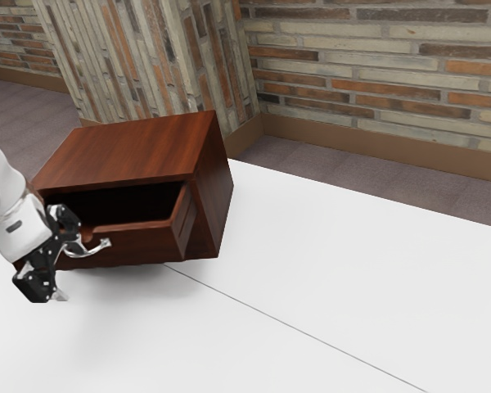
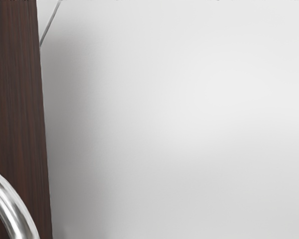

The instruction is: Pull the drawer handle with one arm to open the drawer

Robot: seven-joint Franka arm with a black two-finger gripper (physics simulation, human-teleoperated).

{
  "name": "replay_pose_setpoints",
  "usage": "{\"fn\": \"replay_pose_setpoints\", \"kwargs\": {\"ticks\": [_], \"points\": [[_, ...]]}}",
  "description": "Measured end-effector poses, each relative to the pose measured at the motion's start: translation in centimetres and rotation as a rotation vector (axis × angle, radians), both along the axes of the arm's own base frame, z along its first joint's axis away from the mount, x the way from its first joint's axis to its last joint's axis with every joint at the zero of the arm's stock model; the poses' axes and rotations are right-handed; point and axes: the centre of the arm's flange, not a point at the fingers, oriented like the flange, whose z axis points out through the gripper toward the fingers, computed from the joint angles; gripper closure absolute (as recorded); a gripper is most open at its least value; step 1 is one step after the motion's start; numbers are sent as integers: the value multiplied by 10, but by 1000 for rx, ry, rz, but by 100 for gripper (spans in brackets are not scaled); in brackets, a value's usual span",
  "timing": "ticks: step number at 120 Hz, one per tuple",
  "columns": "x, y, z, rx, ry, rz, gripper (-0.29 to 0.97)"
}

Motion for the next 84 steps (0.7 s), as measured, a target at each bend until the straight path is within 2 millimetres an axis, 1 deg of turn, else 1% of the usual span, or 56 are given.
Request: {"fn": "replay_pose_setpoints", "kwargs": {"ticks": [25,32,42,50,68,84], "points": [[-14,-8,-2,0,-11,6,0],[-16,-10,-1,0,-15,8,1],[-20,-12,1,1,-23,10,7],[-21,-14,2,2,-28,8,5],[-23,-16,9,9,-43,8,3],[-27,-23,20,23,-64,2,1]]}}
